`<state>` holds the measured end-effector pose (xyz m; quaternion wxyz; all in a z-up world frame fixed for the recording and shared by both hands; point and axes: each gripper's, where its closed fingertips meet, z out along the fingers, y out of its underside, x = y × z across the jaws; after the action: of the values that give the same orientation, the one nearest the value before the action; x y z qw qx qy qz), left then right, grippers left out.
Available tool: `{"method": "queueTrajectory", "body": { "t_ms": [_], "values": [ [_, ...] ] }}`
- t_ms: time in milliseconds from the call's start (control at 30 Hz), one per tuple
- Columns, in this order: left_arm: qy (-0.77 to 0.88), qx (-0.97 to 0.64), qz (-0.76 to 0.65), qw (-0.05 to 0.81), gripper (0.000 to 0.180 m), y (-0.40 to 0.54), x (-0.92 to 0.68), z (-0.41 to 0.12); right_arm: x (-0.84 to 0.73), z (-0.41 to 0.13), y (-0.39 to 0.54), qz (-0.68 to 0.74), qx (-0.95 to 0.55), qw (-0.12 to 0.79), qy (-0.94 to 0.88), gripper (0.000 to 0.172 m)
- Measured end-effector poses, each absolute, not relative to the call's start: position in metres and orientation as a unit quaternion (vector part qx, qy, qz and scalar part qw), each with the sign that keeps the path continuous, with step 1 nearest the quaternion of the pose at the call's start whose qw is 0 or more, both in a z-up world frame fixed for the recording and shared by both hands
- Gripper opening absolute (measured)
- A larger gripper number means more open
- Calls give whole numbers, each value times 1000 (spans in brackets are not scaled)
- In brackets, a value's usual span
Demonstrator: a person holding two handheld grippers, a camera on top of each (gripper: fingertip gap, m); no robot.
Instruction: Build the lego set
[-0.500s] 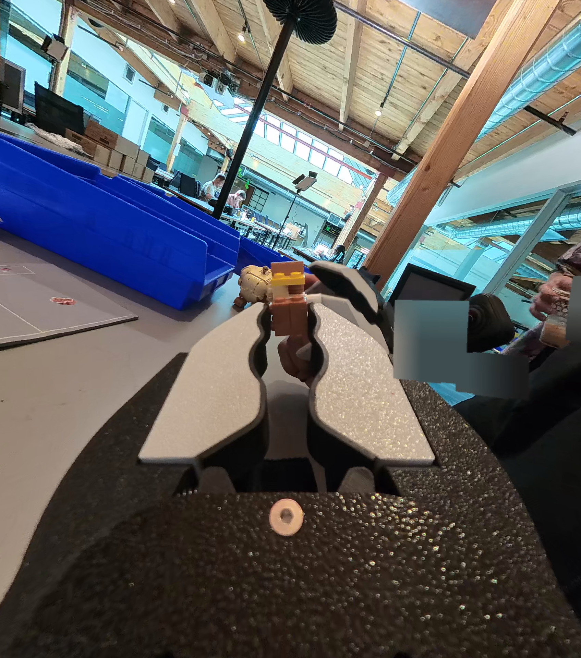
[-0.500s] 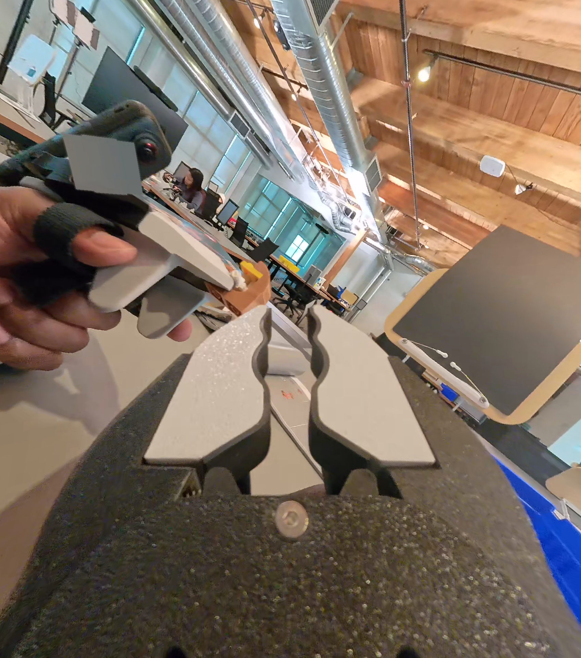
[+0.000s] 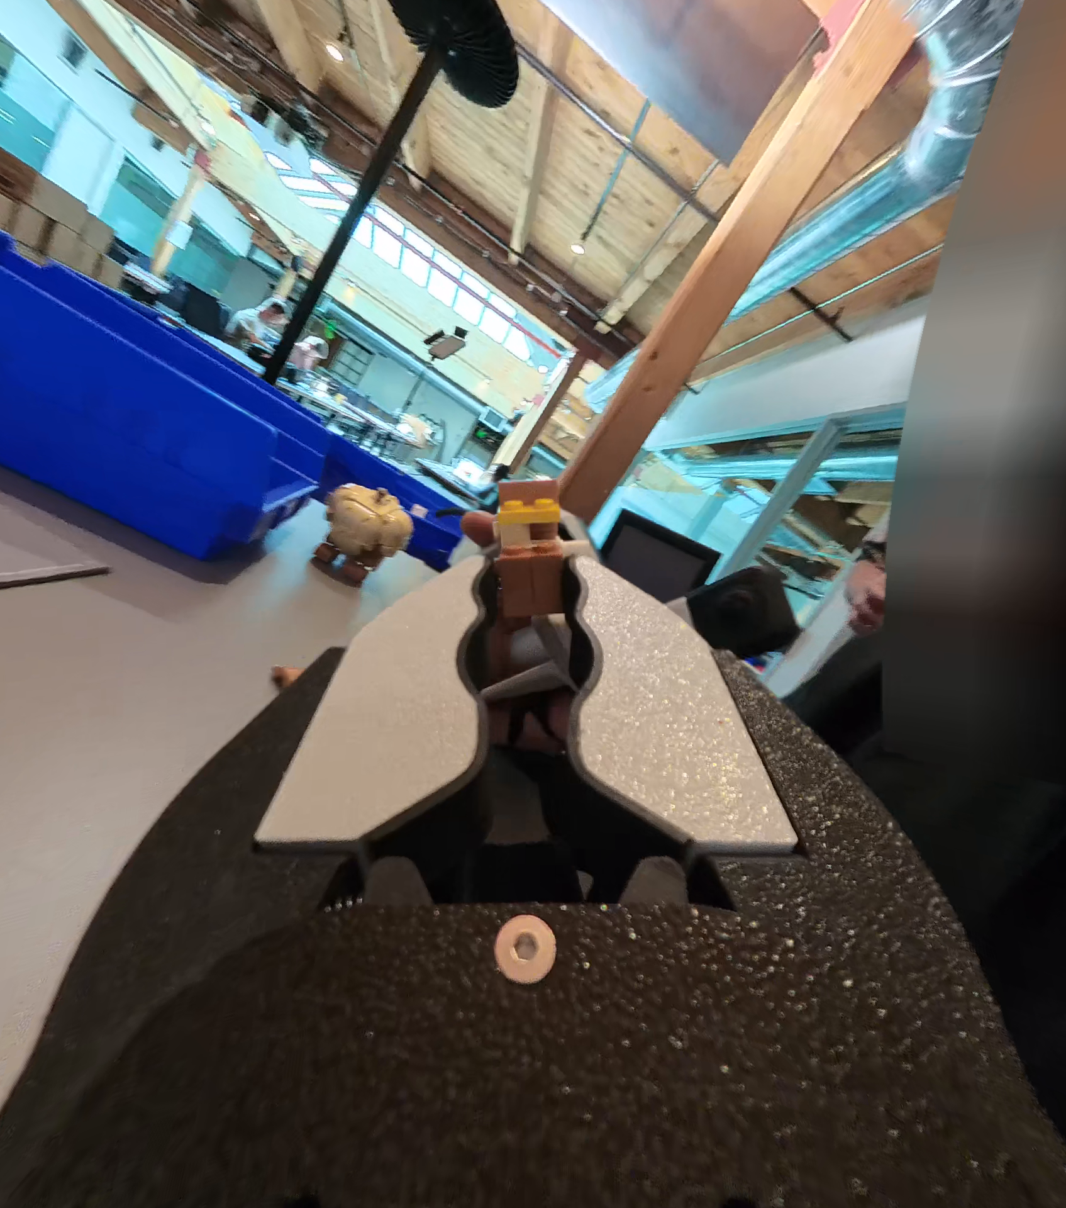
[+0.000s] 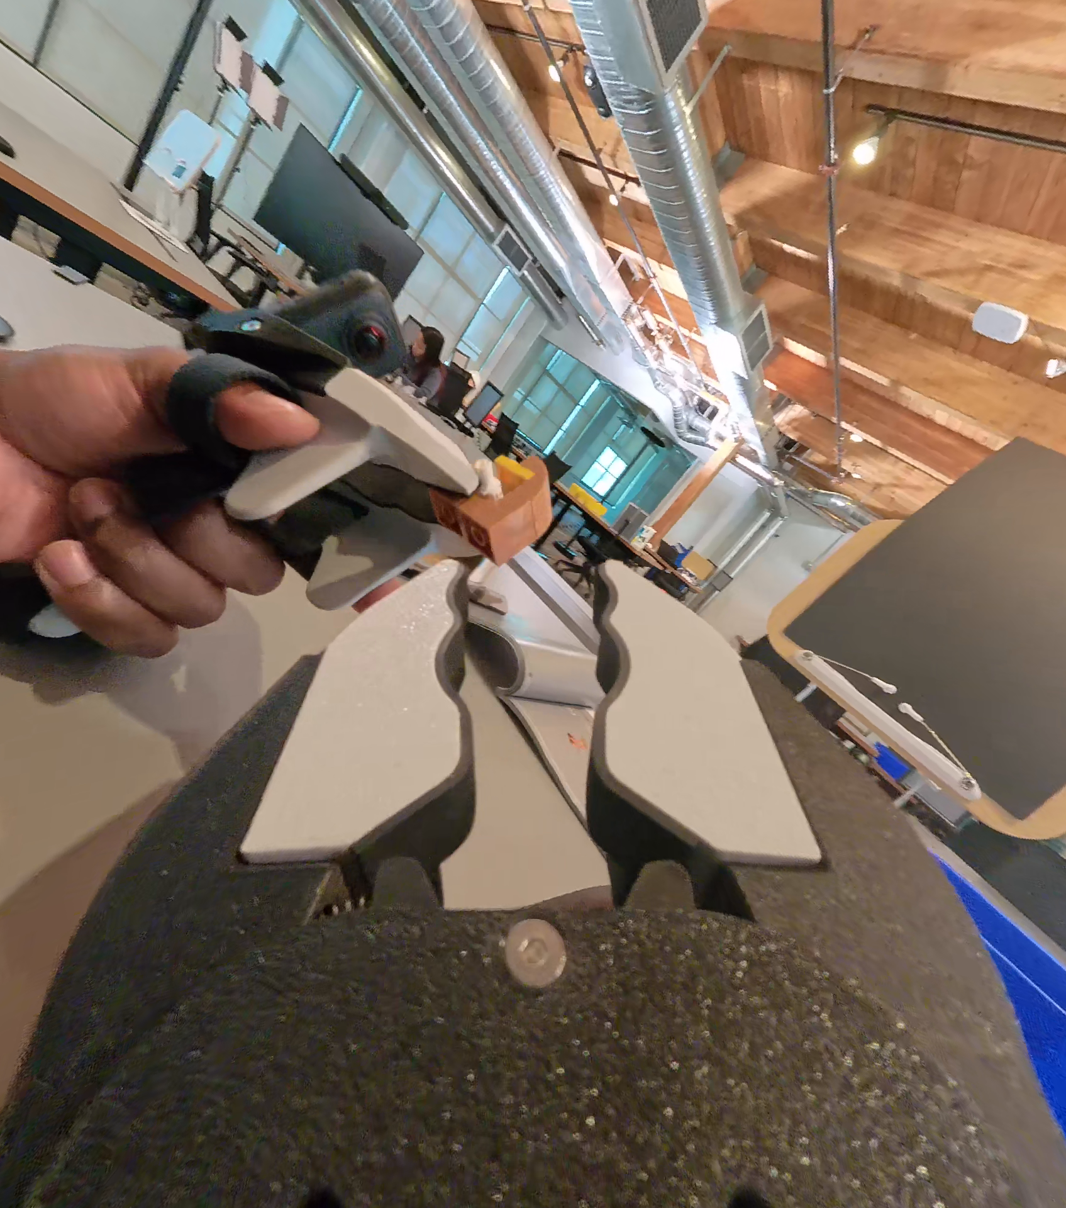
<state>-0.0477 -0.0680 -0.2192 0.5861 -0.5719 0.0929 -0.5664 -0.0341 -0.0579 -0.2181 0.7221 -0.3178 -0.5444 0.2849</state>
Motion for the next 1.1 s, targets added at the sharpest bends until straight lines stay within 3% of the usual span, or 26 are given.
{"method": "queueTrajectory", "body": {
  "t_ms": [200,500,833,933,1100],
  "values": [
    [140,-542,-640,527,18,-90,-30,-214,-34,-221,-86,351,-279,682,-578,55],
    [175,-567,-639,489,19,-98,-13,-223,-34,-225,-85,305,-255,708,-584,29],
    [170,-571,-612,520,19,-94,-17,-222,-34,-227,-81,289,-260,710,-588,15],
    [166,-572,-613,520,18,-93,-18,-222,-35,-228,-80,283,-261,712,-588,18],
    [158,-574,-609,524,18,-91,-25,-222,-34,-225,-81,293,-260,711,-584,44]
  ]
}}
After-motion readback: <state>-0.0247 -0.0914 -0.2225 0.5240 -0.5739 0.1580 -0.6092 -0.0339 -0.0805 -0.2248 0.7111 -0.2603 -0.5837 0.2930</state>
